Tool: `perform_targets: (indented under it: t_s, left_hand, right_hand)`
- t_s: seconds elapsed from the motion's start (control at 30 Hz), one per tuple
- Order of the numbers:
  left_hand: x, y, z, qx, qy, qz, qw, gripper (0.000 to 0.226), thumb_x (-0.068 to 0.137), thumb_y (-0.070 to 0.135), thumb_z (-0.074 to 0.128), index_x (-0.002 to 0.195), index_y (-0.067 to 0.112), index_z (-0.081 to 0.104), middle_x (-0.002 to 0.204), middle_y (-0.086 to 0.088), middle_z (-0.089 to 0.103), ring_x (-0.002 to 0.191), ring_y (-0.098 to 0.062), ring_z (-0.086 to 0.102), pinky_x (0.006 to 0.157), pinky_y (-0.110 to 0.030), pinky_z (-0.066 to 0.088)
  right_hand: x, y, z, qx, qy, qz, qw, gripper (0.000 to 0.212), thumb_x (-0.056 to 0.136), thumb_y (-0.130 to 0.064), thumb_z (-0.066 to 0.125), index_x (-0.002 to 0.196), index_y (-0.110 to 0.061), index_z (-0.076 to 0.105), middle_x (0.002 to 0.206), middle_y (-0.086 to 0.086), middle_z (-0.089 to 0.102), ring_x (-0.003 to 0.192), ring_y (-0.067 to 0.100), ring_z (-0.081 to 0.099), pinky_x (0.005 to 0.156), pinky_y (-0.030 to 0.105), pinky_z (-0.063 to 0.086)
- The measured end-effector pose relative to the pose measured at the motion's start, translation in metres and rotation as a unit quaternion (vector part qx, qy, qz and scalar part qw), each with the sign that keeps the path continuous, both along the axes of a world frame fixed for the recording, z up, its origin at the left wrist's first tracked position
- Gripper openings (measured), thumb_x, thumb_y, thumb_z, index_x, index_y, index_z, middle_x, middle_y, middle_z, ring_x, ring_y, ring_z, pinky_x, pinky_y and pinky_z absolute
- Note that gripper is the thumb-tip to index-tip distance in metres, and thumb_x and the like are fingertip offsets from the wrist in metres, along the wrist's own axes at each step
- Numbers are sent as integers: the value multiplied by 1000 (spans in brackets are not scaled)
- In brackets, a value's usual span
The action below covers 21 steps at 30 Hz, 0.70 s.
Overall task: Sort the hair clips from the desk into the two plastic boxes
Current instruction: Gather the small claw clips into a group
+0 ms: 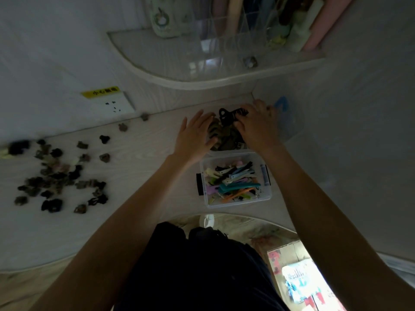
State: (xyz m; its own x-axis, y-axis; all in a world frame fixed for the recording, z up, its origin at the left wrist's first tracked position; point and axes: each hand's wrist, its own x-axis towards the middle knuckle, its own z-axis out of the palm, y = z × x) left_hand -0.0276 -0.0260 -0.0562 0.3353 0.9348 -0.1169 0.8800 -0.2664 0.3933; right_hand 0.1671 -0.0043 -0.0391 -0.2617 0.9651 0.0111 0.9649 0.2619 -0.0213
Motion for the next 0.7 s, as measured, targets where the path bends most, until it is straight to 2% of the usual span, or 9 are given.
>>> perform_targets:
  t_s: [0.07, 0.1, 0.17, 0.27, 0.33, 0.43, 0.47, 0.6, 0.7]
  left_hand:
    - [-2, 1, 1, 2, 8, -3, 1000, 63, 94, 41, 45, 147, 17, 21, 157, 5, 16, 146, -14, 4, 117, -42, 2]
    - [-3, 1, 1, 6, 10, -4, 1000, 63, 93, 40, 46, 147, 17, 21, 157, 5, 16, 146, -14, 4, 118, -41, 2]
    - [-3, 0, 1, 9, 6, -8, 1000, 65, 92, 36, 50, 147, 16, 20, 157, 3, 17, 146, -15, 4, 118, -40, 2]
    - [-3, -2, 0, 10, -3, -7, 1000, 66, 91, 33, 52, 146, 17, 20, 156, 3, 18, 146, -15, 5, 118, -38, 3]
    - [-5, -3, -1, 13, 1, -7, 1000, 65, 92, 34, 51, 146, 18, 20, 156, 3, 18, 146, -15, 5, 118, -40, 4]
    - [-6, -6, 0, 12, 4, -7, 1000, 65, 92, 35, 50, 147, 18, 19, 156, 2, 18, 146, -16, 5, 118, -42, 5]
    - [-6, -6, 1, 12, 0, -7, 1000, 65, 92, 34, 50, 147, 18, 19, 156, 2, 18, 146, -16, 5, 118, -42, 6]
    - [-6, -6, 2, 7, -19, -8, 1000, 64, 92, 29, 49, 147, 16, 18, 156, 1, 18, 146, -17, 5, 118, -37, 4]
    - [-6, -5, 0, 6, -20, -6, 1000, 63, 93, 29, 48, 147, 17, 17, 157, 0, 18, 146, -17, 5, 118, -36, 3]
  right_hand:
    - [-2, -1, -1, 24, -40, -17, 999, 42, 95, -35, 37, 107, -5, 66, 126, 13, 55, 121, 33, 43, 90, 40, 18]
    - [-4, 0, -3, -2, -39, -32, 999, 47, 96, -38, 36, 108, -2, 64, 123, 15, 56, 118, 32, 45, 93, 41, 21]
    - [-6, 2, -7, -91, -4, -55, 994, 54, 97, -43, 33, 117, -1, 58, 125, 20, 55, 118, 34, 46, 101, 42, 30]
    - [-5, -1, -5, -150, 72, -51, 985, 53, 97, -41, 36, 129, -1, 47, 134, 21, 51, 126, 33, 42, 104, 41, 33]
    - [-7, -7, 2, -136, 120, -59, 982, 48, 95, -35, 43, 128, -1, 46, 130, 22, 52, 121, 34, 45, 99, 40, 37]
    - [-10, -12, 10, -43, 157, -49, 985, 37, 94, -21, 46, 124, 1, 49, 125, 22, 55, 116, 35, 48, 97, 41, 39]
    - [-12, -13, 11, -45, 174, -39, 983, 38, 94, -18, 46, 127, 0, 47, 129, 21, 52, 119, 35, 47, 100, 41, 39]
    - [-23, -16, 2, -173, 179, 0, 969, 46, 98, -21, 38, 141, -7, 34, 153, 10, 27, 135, 29, 32, 111, 38, 29]
    - [-24, -12, 2, -163, 156, 1, 974, 43, 98, -21, 36, 140, -10, 37, 153, 8, 29, 139, 26, 26, 114, 34, 19]
